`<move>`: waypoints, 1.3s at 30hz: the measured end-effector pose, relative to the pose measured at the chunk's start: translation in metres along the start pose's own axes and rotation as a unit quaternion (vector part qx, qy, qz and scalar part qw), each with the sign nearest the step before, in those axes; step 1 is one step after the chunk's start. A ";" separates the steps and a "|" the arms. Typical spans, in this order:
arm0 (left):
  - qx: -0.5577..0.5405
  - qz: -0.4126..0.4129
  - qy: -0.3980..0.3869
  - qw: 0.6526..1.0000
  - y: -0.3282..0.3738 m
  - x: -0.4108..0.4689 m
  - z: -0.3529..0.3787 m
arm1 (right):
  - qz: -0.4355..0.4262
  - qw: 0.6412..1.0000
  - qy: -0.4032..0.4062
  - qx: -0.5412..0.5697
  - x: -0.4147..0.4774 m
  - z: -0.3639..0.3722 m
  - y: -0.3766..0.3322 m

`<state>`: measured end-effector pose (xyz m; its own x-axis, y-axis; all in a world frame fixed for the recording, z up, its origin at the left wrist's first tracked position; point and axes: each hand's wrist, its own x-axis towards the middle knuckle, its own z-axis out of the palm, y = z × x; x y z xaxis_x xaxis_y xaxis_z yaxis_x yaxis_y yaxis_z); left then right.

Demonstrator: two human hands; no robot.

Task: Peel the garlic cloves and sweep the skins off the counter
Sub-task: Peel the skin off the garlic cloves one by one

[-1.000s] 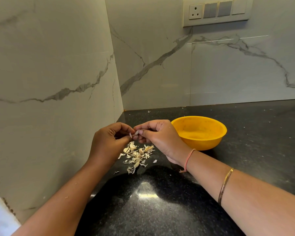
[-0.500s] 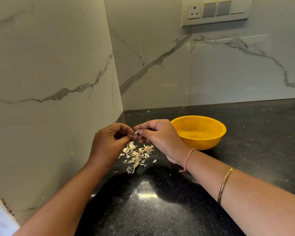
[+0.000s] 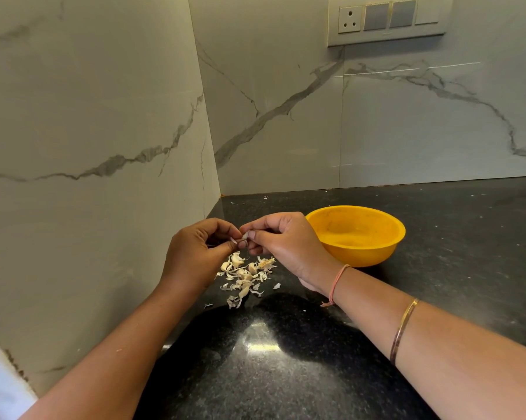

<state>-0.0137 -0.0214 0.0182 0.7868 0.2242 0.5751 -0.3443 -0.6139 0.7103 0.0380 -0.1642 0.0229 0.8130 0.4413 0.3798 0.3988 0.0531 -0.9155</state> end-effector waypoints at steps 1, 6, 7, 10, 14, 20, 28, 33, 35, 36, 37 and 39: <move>0.002 0.001 -0.001 1.000 0.000 0.000 0.000 | -0.001 1.000 0.000 -0.002 0.000 0.000 0.000; 0.007 0.004 0.001 1.000 0.001 0.000 0.000 | 0.002 1.000 0.003 0.013 -0.001 0.001 0.000; 0.006 0.005 0.001 1.000 0.001 0.000 0.000 | 0.006 1.000 0.005 0.022 -0.001 0.001 0.001; -0.002 0.002 0.006 1.000 0.001 0.000 0.001 | 0.017 0.999 0.009 0.049 0.000 0.002 0.002; -0.009 -0.005 0.017 1.000 0.000 0.001 0.000 | 0.020 0.997 0.001 0.068 0.000 0.003 0.003; -0.077 -0.051 0.029 0.995 0.001 0.002 0.002 | 0.033 0.996 0.011 0.086 0.001 0.003 0.004; -0.195 -0.101 0.046 0.974 0.003 0.004 0.001 | 0.055 0.990 0.003 0.130 0.003 0.002 0.006; -0.211 -0.116 -0.004 0.970 0.002 0.004 0.002 | 0.046 0.994 -0.006 0.094 0.002 0.002 0.007; -0.203 -0.117 -0.014 0.972 0.000 0.004 0.002 | 0.040 0.996 -0.011 0.079 0.002 0.002 0.007; -0.202 -0.119 -0.020 0.972 -0.001 0.004 0.002 | 0.039 0.996 -0.012 0.075 0.001 0.002 0.007; -0.201 -0.120 -0.028 0.972 -0.002 0.004 0.002 | 0.039 0.997 -0.012 0.072 0.001 0.002 0.006; -0.187 -0.117 -0.044 0.974 -0.002 0.005 0.003 | 0.041 0.997 -0.013 0.070 0.001 0.002 0.006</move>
<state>-0.0080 -0.0211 0.0181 0.9011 0.2494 0.3547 -0.3000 -0.2320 0.9253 0.0404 -0.1611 0.0176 0.8286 0.4719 0.3012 0.2673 0.1393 -0.9535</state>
